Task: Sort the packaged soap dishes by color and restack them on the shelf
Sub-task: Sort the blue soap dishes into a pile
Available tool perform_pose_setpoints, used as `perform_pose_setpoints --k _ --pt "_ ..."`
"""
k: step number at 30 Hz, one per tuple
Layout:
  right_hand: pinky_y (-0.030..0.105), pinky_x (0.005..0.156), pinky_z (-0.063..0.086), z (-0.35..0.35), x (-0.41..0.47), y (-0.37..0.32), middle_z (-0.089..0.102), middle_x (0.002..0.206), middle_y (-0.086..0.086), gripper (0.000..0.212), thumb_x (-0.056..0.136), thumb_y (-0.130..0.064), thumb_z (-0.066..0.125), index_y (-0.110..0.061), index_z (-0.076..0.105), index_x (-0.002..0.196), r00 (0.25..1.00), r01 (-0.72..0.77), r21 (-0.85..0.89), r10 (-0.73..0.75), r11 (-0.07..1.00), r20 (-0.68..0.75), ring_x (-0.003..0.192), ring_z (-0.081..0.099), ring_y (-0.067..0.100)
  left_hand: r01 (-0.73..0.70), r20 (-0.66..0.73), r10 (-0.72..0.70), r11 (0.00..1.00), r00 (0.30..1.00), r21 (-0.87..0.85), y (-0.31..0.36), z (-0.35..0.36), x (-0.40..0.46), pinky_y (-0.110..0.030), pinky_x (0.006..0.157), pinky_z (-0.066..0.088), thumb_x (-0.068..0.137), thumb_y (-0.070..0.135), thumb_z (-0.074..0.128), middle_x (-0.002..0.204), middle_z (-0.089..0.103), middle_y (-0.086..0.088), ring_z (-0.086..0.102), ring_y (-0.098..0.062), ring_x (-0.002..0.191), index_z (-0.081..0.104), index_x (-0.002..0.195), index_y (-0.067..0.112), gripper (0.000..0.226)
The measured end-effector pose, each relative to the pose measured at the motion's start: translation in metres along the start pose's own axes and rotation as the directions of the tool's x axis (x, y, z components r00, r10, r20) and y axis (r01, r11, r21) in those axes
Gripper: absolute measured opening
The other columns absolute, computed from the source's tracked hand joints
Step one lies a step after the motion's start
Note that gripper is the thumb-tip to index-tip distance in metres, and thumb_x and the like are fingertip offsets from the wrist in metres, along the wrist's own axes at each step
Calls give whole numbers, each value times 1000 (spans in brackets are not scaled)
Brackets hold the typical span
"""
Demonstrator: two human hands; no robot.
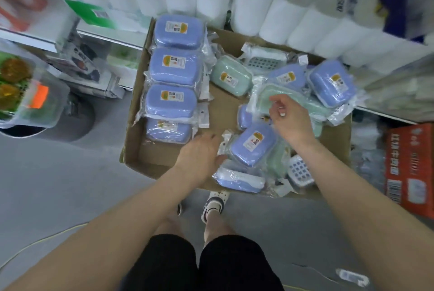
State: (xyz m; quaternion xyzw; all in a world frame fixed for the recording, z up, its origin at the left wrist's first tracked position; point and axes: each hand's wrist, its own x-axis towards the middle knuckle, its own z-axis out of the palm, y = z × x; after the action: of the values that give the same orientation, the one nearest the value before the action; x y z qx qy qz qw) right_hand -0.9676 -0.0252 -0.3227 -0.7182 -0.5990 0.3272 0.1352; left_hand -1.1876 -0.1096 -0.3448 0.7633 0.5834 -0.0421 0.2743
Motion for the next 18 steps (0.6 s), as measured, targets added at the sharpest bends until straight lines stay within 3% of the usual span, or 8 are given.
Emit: perform_pose_setpoints --k 3,7,10,14,16,18 --pt "17 77 38 -22 -10 33 66 112 6 27 96 -11 51 -17 62 120 999 -19 -43 17 999 -48 90 58 14 -42 48 47 994 998 -105 41 18 29 -42 101 42 86 55 60 141 40 -9 45 -31 124 28 147 17 79" --pt "24 83 44 -26 -33 56 65 110 4 32 91 -4 50 -15 63 118 1000 29 -66 -30 997 -4 92 58 14 -25 106 24 1000 994 6 69 42 59 -43 103 39 78 60 67 144 31 -15 40 -35 125 9 151 14 104" --pt "36 84 52 -17 -51 67 65 105 5 30 87 -2 53 -13 62 114 987 162 -109 -160 981 24 92 61 18 -17 95 16 1000 995 7 66 43 62 -42 104 38 80 55 67 143 33 -16 43 -35 123 6 152 12 104" --pt "41 69 51 -1 -70 62 59 85 -1 16 86 -7 59 -16 59 100 938 347 -176 -338 921 81 77 57 16 -14 -37 12 997 999 -69 39 18 28 -41 103 36 79 44 68 141 37 -12 43 -34 121 17 151 16 93" --pt "40 67 51 10 -80 53 54 80 -7 9 88 -17 62 -18 57 94 896 437 -182 -406 881 181 74 52 13 -25 -87 17 996 996 -85 14 8 3 -44 103 38 74 36 70 141 37 -11 43 -35 121 21 150 17 92" --pt "39 72 50 25 -89 46 54 85 -7 20 88 -33 66 -19 57 99 830 511 -159 -437 845 347 81 51 15 -44 -132 33 996 991 -79 -13 1 -22 -48 101 42 68 32 72 140 41 -12 47 -37 120 29 147 16 92"
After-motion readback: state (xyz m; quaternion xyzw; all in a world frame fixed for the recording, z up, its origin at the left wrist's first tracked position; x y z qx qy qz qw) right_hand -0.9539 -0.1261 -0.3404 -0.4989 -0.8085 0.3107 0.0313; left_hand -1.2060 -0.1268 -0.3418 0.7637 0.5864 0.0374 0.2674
